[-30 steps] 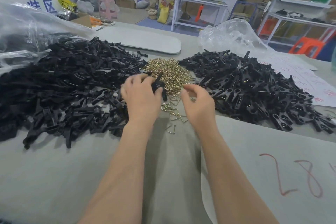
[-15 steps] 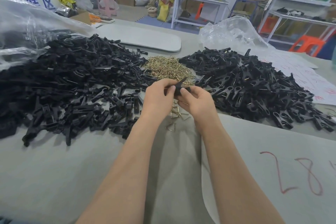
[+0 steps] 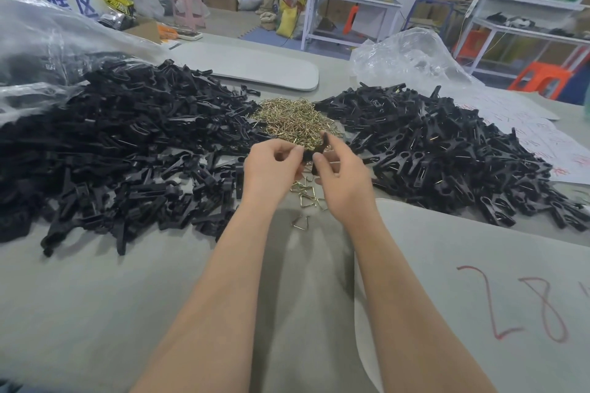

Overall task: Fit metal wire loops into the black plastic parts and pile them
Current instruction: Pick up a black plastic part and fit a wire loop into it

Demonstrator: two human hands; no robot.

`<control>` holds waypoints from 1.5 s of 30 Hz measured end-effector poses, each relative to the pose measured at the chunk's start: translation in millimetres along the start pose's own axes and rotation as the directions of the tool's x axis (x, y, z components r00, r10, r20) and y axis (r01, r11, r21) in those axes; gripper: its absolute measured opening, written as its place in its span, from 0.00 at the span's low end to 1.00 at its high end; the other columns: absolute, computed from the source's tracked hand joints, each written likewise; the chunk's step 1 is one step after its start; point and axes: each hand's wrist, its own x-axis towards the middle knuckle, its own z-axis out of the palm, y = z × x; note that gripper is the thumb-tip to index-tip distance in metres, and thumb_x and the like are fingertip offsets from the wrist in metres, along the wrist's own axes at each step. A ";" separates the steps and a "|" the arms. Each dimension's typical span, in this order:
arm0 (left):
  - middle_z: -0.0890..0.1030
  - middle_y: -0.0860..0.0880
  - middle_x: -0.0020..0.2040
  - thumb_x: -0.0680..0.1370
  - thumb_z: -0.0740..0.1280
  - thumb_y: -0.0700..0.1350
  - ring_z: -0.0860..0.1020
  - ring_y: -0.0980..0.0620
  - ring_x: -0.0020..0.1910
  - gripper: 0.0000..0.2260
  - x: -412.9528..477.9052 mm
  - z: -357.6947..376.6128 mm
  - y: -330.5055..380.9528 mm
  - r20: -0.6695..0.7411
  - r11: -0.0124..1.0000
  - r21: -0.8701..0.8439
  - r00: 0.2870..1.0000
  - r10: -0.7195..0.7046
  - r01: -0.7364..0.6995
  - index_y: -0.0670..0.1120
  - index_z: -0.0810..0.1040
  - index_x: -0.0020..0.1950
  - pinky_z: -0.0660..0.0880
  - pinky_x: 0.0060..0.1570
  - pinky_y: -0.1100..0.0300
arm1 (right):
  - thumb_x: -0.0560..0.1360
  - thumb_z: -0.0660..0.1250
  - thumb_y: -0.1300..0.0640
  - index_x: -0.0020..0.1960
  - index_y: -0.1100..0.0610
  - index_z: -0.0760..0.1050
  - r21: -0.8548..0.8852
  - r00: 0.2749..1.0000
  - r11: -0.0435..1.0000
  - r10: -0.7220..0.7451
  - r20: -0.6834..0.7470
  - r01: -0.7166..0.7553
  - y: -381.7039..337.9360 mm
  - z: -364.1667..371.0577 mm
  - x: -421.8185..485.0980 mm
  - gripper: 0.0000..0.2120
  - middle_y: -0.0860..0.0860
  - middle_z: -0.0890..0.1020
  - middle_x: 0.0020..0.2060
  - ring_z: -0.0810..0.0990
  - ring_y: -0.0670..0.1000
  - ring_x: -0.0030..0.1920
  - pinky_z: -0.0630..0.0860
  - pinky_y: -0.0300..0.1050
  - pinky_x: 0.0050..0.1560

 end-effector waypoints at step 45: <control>0.83 0.47 0.41 0.76 0.69 0.42 0.82 0.56 0.38 0.08 -0.1 -1.3 3.2 0.257 0.861 -0.466 0.962 -0.089 0.204 0.42 0.78 0.54 0.77 0.40 0.68 | 0.80 0.58 0.65 0.53 0.63 0.78 0.520 0.959 0.813 0.163 0.230 -0.262 -7.6 -18.9 1.4 0.10 0.54 0.80 0.39 0.77 0.47 0.37 0.75 0.36 0.38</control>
